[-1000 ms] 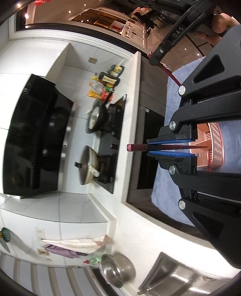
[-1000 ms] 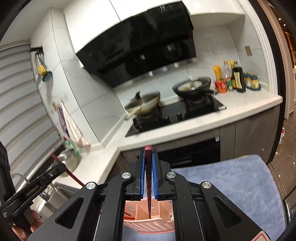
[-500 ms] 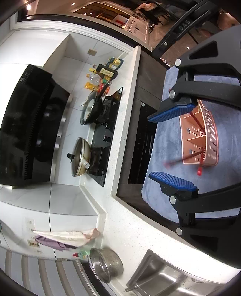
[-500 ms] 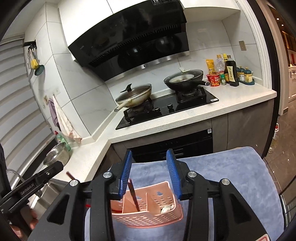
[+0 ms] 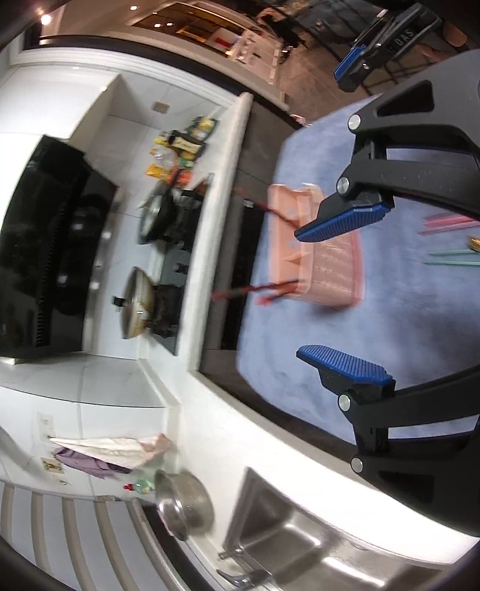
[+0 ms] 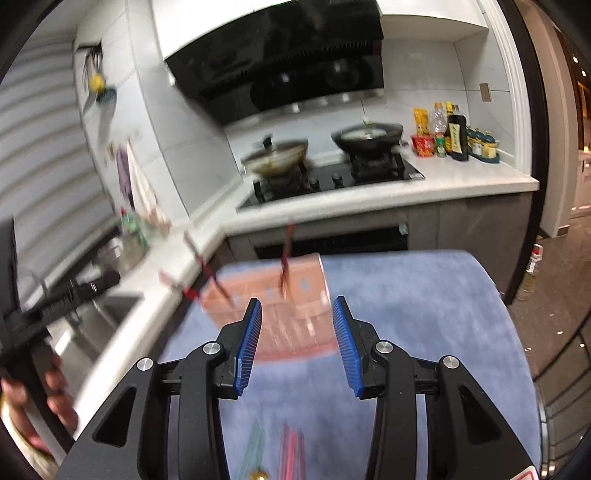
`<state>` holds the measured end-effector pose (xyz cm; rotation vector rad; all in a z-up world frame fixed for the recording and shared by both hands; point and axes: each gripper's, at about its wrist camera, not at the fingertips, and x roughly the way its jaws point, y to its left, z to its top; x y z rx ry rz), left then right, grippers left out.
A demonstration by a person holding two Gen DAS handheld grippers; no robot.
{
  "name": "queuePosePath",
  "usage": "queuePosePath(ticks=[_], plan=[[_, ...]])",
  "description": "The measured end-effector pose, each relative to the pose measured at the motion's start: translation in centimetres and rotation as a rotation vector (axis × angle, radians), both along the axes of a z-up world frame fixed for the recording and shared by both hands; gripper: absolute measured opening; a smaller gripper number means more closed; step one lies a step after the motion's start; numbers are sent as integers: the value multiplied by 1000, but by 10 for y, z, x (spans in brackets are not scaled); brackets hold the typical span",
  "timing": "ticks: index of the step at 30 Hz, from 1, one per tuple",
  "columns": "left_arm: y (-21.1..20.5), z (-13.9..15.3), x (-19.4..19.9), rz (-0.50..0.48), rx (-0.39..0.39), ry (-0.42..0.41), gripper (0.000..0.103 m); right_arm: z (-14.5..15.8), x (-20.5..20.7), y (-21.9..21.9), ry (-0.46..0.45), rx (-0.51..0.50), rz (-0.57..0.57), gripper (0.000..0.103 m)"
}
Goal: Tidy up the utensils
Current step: 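Grasp a green chopstick with the left tool while the right tool grasps a red chopstick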
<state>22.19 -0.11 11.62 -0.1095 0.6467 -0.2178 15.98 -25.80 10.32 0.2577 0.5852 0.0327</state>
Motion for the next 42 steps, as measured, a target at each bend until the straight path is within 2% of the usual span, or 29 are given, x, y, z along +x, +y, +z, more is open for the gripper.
queuePosePath(ticks=[5, 11, 14, 19, 27, 33, 42], plan=[[3, -47, -46, -33, 44, 75, 55, -55, -59, 20, 130, -74, 22, 39], [-3, -113, -99, -104, 108, 205, 55, -116, -118, 45, 257, -172, 49, 39], [-6, -144, -120, -124, 119, 280, 55, -141, -137, 50, 325, -140, 63, 39], [-8, -173, -137, -128, 97, 357, 55, -171, -153, 57, 402, -102, 63, 39], [-16, -194, -150, -161, 103, 415, 55, -186, -156, 67, 434, -104, 91, 35], [-22, -197, -153, -188, 102, 421, 55, -194, -156, 68, 456, -98, 91, 31], [-35, -214, -154, -230, 136, 476, 55, -199, -154, 68, 468, -105, 85, 29]])
